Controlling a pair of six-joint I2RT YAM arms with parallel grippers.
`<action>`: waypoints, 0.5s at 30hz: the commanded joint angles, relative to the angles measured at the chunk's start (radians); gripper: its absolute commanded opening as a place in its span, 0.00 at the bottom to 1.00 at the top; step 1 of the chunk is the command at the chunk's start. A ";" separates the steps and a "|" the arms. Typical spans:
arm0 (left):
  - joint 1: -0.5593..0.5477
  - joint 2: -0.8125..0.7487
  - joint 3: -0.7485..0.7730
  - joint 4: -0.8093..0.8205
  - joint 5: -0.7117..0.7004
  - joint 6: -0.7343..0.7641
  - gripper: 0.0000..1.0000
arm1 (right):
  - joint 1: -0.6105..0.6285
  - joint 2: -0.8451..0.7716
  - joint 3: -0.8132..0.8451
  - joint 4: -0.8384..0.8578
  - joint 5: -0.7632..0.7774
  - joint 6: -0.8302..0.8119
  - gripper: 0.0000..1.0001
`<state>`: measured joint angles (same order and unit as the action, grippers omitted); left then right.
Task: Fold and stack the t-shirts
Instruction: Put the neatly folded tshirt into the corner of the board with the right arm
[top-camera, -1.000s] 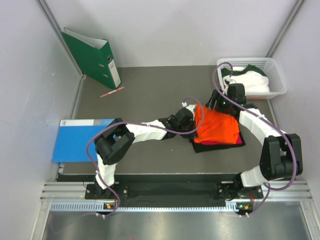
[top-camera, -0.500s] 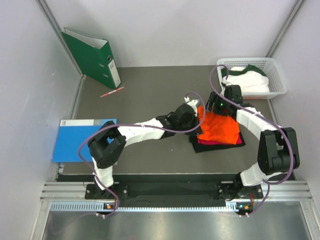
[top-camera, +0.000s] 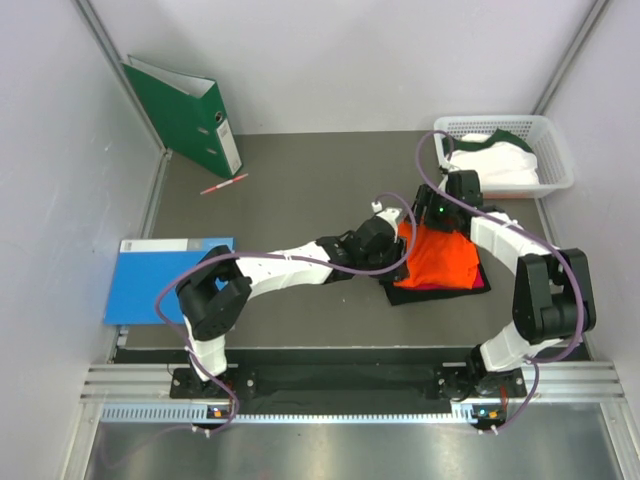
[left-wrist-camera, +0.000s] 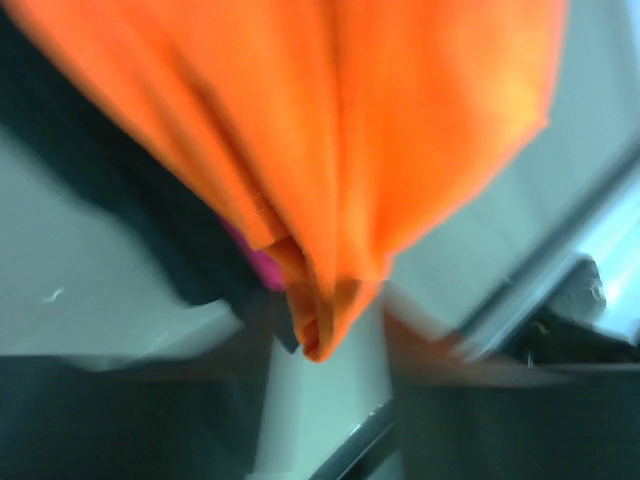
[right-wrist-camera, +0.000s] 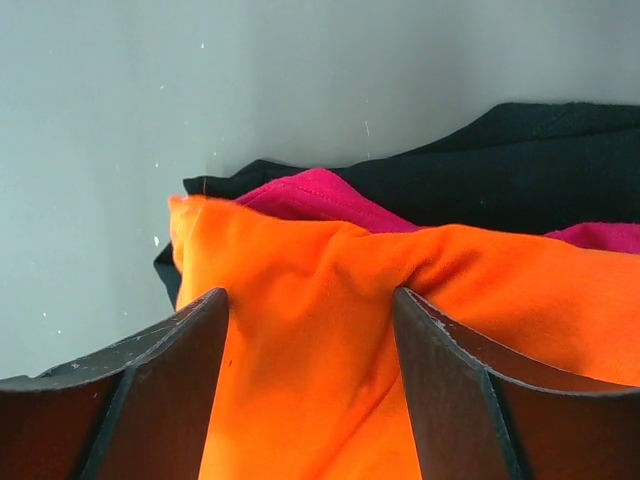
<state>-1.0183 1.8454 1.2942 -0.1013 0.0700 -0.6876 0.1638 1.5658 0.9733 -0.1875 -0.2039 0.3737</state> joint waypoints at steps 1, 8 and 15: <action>0.006 -0.083 -0.010 -0.136 -0.226 0.051 0.71 | 0.014 -0.010 0.042 0.002 0.004 -0.035 0.67; 0.093 -0.150 0.007 -0.138 -0.409 0.125 0.98 | 0.014 -0.205 0.012 -0.050 0.070 -0.047 0.67; 0.191 0.016 0.140 -0.061 -0.196 0.146 0.97 | 0.010 -0.277 -0.013 -0.087 0.133 -0.044 0.67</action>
<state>-0.8581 1.7668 1.3319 -0.2356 -0.2218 -0.5739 0.1680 1.3006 0.9733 -0.2462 -0.1127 0.3412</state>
